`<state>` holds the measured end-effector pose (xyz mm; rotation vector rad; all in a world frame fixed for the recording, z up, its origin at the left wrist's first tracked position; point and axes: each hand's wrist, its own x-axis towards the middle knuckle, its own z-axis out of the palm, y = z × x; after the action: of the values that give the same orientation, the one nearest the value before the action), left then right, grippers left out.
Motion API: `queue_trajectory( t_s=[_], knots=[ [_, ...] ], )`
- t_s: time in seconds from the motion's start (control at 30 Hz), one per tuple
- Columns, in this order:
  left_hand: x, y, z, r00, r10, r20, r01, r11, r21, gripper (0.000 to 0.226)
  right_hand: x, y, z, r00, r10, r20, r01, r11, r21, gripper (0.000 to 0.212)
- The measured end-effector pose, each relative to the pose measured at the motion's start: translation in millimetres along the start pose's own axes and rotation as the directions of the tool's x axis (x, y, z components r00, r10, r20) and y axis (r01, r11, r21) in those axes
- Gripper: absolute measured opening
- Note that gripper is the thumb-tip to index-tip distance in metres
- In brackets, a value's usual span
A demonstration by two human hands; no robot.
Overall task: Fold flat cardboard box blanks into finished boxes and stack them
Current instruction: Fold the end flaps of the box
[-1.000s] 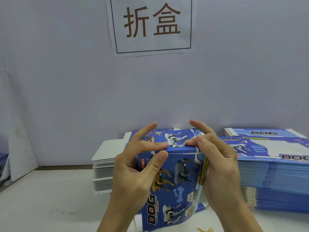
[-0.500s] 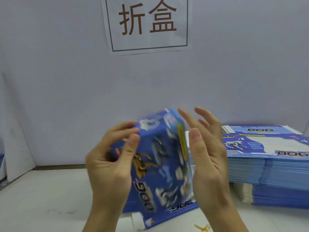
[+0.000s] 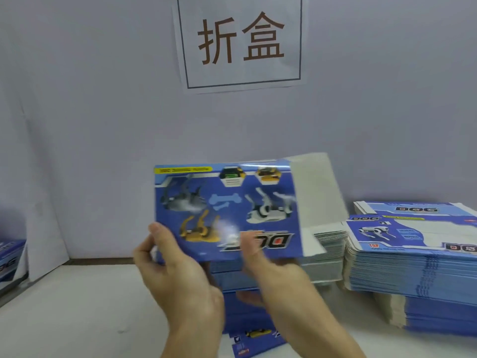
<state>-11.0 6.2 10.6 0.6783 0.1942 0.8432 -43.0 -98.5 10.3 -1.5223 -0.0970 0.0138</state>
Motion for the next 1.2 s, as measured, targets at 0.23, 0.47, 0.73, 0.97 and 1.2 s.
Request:
queue_trajectory(
  t_s=[0.23,0.47,0.73,0.97,1.2],
  knots=[
    [-13.5,-15.8,-5.9,0.873,-0.138,0.468,-0.038,0.937,0.348,0.031,9.6,-10.8,-63.0,0.821,-0.442,-0.361,0.57,0.676,0.467,0.037],
    [2.1,31.7,-7.2,0.545,-0.279,0.791,-0.33,0.796,0.508,0.107,-6.7,-19.7,-83.6,0.916,-0.351,0.195,0.367,0.929,-0.054,0.064],
    [-6.6,9.2,-9.8,0.611,-0.239,0.754,-0.083,0.929,0.361,0.045,-6.7,-23.9,-59.9,0.91,-0.391,0.141,0.403,0.913,-0.071,0.063],
    [-34.1,5.6,-1.0,0.625,-0.093,0.775,-0.188,0.946,0.265,0.037,7.3,-9.4,-70.5,0.807,-0.565,-0.171,0.551,0.825,-0.124,0.085],
    [-30.2,6.7,2.8,0.621,-0.071,0.78,-0.199,0.949,0.244,0.076,8.0,-6.5,-66.1,0.761,-0.647,-0.049,0.649,0.76,0.034,0.058]
  ],
)
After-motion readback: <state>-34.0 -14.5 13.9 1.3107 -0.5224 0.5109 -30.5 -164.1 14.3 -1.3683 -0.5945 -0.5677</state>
